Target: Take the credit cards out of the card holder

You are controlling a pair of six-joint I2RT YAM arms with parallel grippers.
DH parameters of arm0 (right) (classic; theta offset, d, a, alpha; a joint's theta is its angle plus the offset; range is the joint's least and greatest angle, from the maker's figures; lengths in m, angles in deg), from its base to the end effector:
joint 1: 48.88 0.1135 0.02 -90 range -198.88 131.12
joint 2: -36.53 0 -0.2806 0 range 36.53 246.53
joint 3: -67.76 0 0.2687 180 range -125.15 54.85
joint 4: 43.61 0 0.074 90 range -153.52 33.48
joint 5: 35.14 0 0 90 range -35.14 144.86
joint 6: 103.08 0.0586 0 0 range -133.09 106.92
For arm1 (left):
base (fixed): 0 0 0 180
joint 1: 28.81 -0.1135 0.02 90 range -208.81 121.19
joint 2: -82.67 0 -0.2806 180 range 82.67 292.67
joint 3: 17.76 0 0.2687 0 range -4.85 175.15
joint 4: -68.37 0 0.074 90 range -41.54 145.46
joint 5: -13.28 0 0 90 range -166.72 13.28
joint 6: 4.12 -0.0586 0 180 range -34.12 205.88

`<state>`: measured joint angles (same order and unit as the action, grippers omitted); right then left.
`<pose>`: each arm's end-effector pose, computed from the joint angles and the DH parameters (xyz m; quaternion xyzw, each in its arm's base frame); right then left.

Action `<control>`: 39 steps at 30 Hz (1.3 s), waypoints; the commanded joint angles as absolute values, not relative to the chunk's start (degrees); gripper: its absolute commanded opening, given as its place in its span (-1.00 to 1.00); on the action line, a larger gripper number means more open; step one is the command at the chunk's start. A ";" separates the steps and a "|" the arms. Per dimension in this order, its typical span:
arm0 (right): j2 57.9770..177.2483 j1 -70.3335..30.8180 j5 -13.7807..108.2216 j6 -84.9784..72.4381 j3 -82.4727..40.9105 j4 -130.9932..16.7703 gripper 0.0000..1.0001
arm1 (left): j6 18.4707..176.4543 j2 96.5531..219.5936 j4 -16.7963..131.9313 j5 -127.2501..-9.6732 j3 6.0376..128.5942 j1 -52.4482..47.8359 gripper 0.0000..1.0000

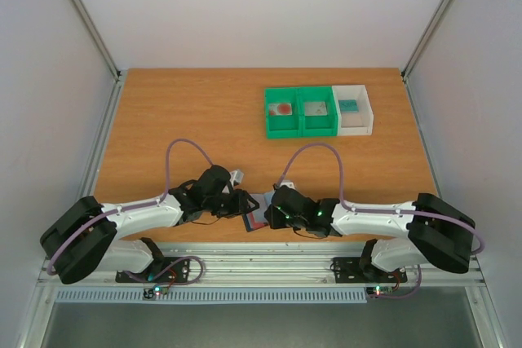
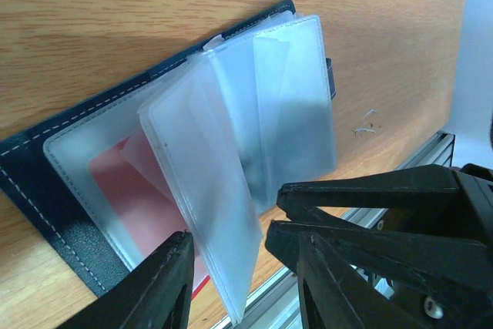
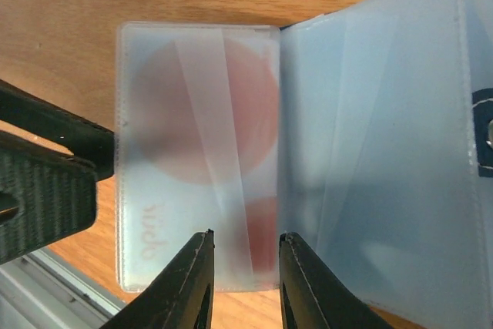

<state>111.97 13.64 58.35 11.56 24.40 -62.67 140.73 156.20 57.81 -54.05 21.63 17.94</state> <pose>0.1233 0.2292 0.1392 -0.2964 0.8949 0.2084 0.2607 0.1575 -0.2004 0.1417 0.0116 0.9080 -0.4073 0.0981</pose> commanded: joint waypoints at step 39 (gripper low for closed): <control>118.51 10.53 57.24 15.26 30.50 -50.89 -0.98 | 141.00 158.73 62.18 -57.17 23.48 18.27 0.31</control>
